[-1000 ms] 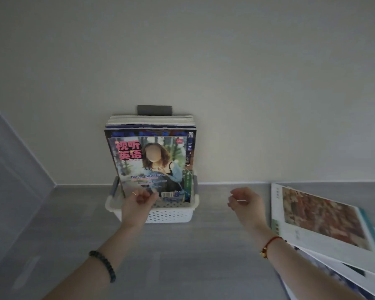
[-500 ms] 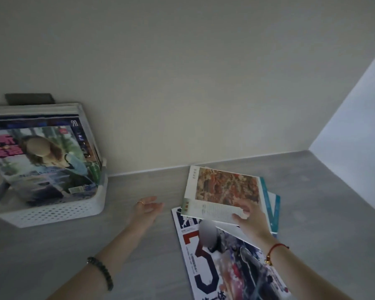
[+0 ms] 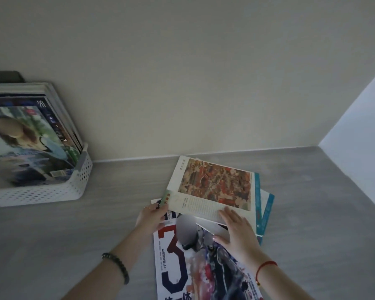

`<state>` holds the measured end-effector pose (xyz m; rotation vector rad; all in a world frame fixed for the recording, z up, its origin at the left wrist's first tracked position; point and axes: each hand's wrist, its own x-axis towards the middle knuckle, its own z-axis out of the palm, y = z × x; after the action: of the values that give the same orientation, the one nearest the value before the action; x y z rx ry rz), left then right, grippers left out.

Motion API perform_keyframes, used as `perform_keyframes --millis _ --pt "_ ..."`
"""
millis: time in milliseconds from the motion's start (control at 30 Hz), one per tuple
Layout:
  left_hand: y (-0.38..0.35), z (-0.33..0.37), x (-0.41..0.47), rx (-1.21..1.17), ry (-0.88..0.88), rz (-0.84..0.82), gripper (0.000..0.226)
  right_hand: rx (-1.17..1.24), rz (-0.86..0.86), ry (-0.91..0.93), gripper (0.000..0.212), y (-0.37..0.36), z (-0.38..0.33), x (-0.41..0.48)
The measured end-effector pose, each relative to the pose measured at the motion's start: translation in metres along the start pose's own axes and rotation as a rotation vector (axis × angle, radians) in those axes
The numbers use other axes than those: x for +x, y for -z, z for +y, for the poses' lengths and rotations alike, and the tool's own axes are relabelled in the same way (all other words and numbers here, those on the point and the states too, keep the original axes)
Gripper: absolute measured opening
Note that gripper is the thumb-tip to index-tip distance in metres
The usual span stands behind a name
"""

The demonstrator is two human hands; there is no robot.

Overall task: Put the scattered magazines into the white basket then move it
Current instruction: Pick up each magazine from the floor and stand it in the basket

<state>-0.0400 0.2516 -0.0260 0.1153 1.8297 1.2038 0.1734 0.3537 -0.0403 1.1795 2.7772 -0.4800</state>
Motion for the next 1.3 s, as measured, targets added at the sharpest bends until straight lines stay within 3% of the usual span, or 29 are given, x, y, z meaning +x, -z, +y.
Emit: perform_keyframes --millis 133,367,467,633,733,833,900,967,1033,1167,1300 --pt "-0.006 0.0 -0.003 -0.192 0.038 0.008 0.03 -0.012 0.006 0.012 0.068 -0.003 0.0 -0.004" --pt "-0.025 0.0 -0.014 -0.183 0.006 0.055 0.013 -0.028 0.017 -0.001 0.063 -0.011 -0.005 -0.026" --pt "-0.021 0.0 -0.028 -0.182 -0.046 0.002 0.006 -0.058 0.046 -0.014 0.06 -0.01 -0.012 -0.031" --pt "-0.006 0.009 -0.06 -0.207 -0.191 -0.166 0.012 0.085 0.202 0.012 0.042 0.006 -0.035 -0.024" --pt "0.015 0.021 -0.074 -0.274 -0.287 -0.243 0.028 0.192 0.293 0.0 0.019 0.033 -0.058 -0.021" --pt "0.048 0.03 -0.078 -0.2 -0.354 -0.129 0.05 0.398 0.351 0.062 0.015 0.064 -0.085 -0.016" --pt "0.073 0.033 -0.078 -0.133 -0.363 -0.016 0.053 0.776 0.324 0.078 0.016 0.089 -0.108 -0.014" --pt "0.098 0.035 -0.078 -0.112 -0.362 0.0 0.048 1.08 0.289 0.067 0.016 0.111 -0.132 -0.012" --pt "0.123 0.039 -0.081 -0.146 -0.395 -0.041 0.025 1.212 0.277 0.061 0.013 0.122 -0.154 -0.007" --pt "0.178 0.049 -0.087 -0.217 -0.421 0.083 0.013 1.297 0.235 0.024 0.009 0.119 -0.198 0.006" --pt "0.235 0.059 -0.089 -0.16 -0.505 0.187 0.009 1.113 0.364 0.066 0.01 0.114 -0.246 0.024"
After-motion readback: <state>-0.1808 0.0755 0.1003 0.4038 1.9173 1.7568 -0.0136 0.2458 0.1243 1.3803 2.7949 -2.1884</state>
